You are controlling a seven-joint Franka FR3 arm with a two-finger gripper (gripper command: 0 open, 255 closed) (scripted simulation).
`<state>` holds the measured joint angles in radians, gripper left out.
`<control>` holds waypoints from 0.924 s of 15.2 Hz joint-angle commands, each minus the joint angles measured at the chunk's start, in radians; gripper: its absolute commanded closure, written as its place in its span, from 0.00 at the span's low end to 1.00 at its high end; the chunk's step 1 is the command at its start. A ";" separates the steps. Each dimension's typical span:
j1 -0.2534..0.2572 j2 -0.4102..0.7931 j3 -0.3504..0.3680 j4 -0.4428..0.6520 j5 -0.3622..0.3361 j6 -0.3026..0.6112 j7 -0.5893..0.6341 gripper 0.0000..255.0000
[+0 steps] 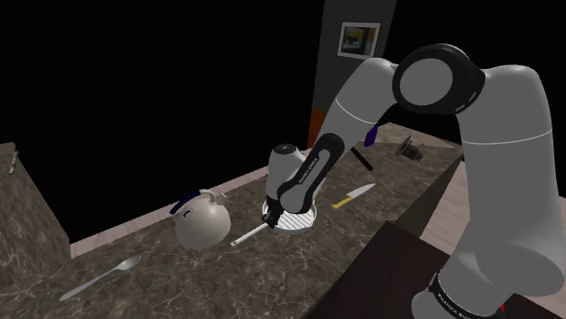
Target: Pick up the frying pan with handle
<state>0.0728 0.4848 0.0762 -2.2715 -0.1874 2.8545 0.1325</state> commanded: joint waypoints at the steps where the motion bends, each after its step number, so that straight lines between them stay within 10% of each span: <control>1: 0.000 0.001 0.000 0.000 0.000 0.000 0.000 1.00; 14: -0.033 -0.143 0.040 -0.026 0.041 -0.117 -0.037 1.00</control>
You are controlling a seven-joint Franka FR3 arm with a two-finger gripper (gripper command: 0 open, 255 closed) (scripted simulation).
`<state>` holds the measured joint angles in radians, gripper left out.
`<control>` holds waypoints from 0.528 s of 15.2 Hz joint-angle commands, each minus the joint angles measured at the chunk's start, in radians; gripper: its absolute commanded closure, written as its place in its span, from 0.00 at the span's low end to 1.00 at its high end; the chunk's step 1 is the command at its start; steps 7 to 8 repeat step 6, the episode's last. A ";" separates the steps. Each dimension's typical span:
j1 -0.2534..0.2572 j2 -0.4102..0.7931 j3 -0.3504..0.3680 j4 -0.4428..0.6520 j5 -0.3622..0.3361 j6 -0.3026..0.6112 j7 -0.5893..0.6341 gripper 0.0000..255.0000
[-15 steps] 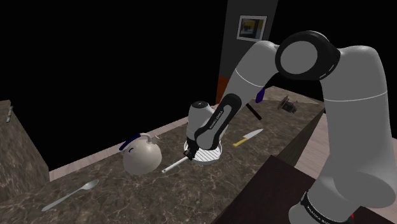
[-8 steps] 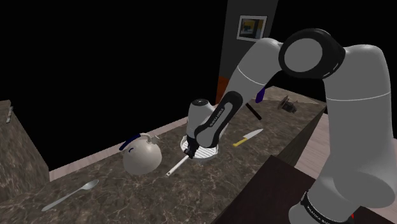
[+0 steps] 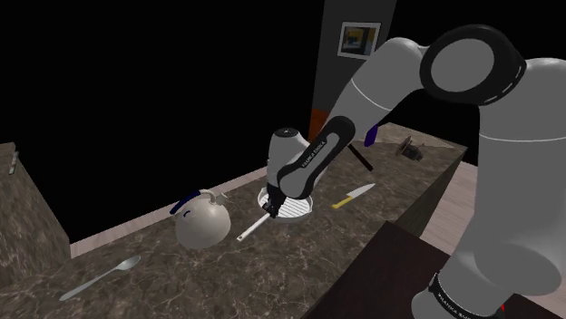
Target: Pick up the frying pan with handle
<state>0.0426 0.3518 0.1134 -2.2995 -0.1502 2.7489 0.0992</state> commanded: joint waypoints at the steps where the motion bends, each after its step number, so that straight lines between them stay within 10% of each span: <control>1: -0.005 -0.023 0.006 0.001 0.009 -0.023 -0.007 1.00; 8: -0.011 -0.062 0.015 -0.001 0.023 -0.060 -0.018 1.00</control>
